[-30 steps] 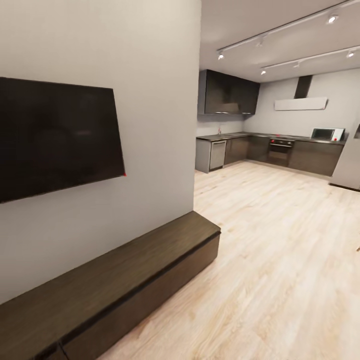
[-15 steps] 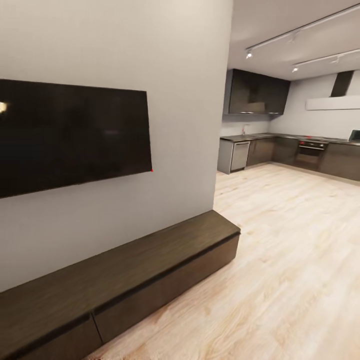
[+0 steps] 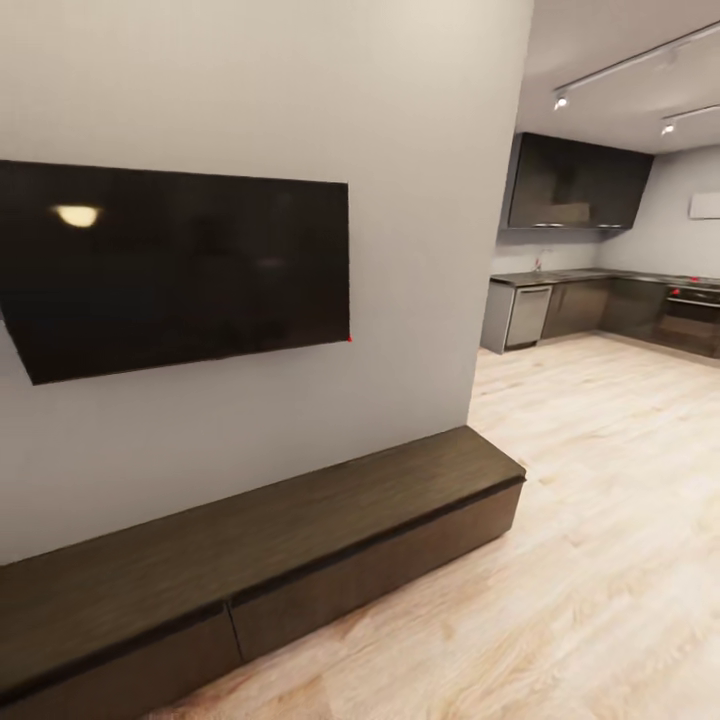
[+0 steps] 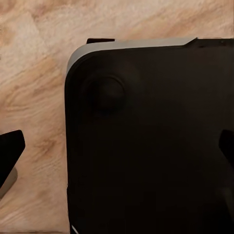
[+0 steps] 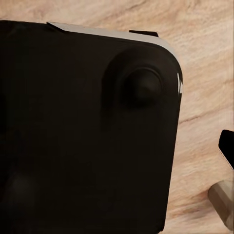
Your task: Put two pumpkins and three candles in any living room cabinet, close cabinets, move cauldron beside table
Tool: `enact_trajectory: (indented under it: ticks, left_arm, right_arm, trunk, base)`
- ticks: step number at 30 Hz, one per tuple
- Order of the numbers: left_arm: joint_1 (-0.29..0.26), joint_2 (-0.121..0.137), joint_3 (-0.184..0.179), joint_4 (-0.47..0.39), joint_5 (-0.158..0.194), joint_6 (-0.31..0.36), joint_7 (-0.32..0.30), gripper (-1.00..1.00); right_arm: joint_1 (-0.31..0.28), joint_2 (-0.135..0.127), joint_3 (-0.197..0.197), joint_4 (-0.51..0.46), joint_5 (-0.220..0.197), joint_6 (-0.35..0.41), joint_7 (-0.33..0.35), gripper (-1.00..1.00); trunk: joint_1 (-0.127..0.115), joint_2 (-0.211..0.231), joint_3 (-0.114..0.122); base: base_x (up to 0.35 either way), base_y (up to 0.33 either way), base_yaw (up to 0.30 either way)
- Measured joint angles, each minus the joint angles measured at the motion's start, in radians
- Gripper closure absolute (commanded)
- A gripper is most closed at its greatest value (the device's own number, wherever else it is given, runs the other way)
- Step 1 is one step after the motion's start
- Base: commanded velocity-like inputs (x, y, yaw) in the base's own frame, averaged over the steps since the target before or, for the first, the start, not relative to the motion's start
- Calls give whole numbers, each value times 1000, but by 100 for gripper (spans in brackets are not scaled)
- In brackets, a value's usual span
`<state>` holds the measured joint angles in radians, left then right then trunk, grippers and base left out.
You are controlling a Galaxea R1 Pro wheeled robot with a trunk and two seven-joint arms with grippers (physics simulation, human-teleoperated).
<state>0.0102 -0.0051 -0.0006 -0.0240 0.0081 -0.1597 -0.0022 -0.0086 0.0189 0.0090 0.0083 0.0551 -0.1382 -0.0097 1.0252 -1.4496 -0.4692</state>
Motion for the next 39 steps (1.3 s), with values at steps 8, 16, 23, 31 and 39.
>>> enact_trajectory:
  ticks: [8, 16, 23, 31, 39]
  left_arm:
    - [0, -1, -1, 1, 0, 0, 1, -100]
    - [1, 0, 1, 1, 0, 0, 0, -100]
    - [2, 1, 1, 1, 1, 0, 1, -100]
    - [2, 1, 1, 1, 2, -1, 1, -100]
    - [2, 1, 1, 1, 2, -2, 1, -100]
  right_arm:
    - [0, 13, 0, 0, 2, 0, 0, -100]
    - [0, 16, 0, 0, 2, -1, 0, -100]
    - [0, 16, 0, 0, 2, -2, 0, -100]
    - [0, 16, 0, 0, 2, -3, 0, -100]
    - [0, 16, 0, 0, 2, -3, 2, -100]
  trunk:
    - [0, 0, 0]
    - [0, 0, 0]
    - [0, 0, 0]
    - [0, 0, 0]
    - [0, 0, 0]
  base:
    - [-137, 0, 280]
    - [-16, 0, 280]
    - [-1, 0, 280]
    - [0, 0, 280]
    - [0, 0, 280]
